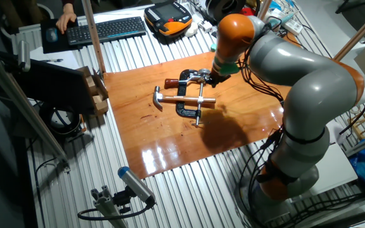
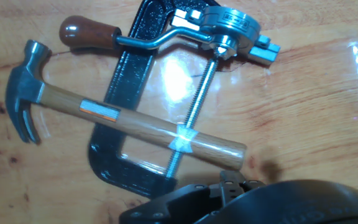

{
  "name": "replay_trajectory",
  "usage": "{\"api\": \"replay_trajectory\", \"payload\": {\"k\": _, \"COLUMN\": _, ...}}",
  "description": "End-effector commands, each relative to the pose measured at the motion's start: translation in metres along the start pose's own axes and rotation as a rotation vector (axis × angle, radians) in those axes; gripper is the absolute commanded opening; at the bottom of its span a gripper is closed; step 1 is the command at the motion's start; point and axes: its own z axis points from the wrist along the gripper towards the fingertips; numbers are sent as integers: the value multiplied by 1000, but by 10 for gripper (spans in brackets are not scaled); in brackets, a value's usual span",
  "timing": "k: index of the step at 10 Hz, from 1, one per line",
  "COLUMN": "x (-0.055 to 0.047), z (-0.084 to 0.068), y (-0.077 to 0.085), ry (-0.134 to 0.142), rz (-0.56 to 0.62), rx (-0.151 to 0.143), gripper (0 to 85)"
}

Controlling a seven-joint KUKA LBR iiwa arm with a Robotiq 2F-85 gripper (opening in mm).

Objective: Pull up the lever

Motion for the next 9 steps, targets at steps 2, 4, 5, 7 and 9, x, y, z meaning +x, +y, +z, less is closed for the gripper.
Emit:
{"api": "replay_trajectory", "payload": {"k": 2, "x": 2, "z": 3, "y": 10, "ry": 6, "rz": 26, "rx": 1, "gripper": 0}}
{"api": "replay_trajectory", "payload": {"k": 4, "x": -4, "z": 0, "y": 18, "ry": 28, "rz": 4, "rx": -25, "gripper": 0}}
{"api": "replay_trajectory", "payload": {"k": 5, "x": -5, "z": -1, "y": 19, "ry": 26, "rz": 18, "rx": -28, "gripper": 0}}
{"api": "replay_trajectory", "payload": {"k": 7, "x": -12, "z": 10, "y": 17, "ry": 19, "rz": 12, "rx": -35, "gripper": 0}}
{"api": "replay_trajectory", "payload": {"k": 9, "x": -14, "z": 13, "y": 17, "ry": 12, "rz": 5, "rx": -33, "gripper": 0}}
